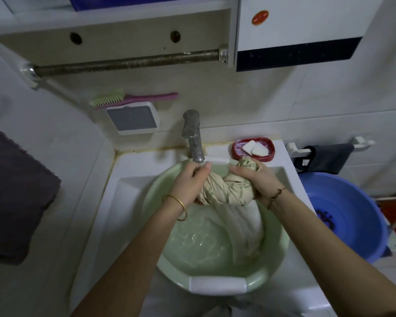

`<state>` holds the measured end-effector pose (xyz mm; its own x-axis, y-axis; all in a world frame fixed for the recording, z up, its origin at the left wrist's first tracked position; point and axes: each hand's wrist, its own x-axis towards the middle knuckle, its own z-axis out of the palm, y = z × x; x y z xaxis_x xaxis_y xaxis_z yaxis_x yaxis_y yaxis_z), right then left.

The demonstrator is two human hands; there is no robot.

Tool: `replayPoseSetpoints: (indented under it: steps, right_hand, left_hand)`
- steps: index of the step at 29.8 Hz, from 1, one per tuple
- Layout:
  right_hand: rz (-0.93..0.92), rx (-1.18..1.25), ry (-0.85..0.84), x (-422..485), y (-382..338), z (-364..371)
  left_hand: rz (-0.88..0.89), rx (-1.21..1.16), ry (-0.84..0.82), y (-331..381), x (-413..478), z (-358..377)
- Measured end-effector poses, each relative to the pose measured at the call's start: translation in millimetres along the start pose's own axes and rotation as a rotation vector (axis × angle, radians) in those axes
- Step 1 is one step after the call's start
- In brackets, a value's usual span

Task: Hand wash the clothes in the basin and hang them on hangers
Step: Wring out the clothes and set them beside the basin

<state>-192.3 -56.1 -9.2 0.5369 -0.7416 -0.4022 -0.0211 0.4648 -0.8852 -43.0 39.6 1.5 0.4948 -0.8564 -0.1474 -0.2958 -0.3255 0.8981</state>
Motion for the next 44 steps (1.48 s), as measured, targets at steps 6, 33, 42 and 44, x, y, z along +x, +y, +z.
replayPoseSetpoints:
  steps: [6, 33, 42, 44]
  right_hand:
    - [0.456, 0.157, 0.003, 9, 11, -9]
    - [-0.347, -0.231, 0.366, 4, -19, 38]
    - [-0.379, 0.102, 0.045, 5, -42, 37]
    - [-0.381, 0.229, 0.013, 6, -43, 34]
  left_hand:
    - [0.457, 0.253, -0.432, 2, -18, -27]
    - [0.156, 0.376, -0.108, 11, -17, 15]
    - [-0.505, -0.565, -0.713, 30, -39, 18]
    - [-0.536, -0.659, -0.903, 36, -35, 11]
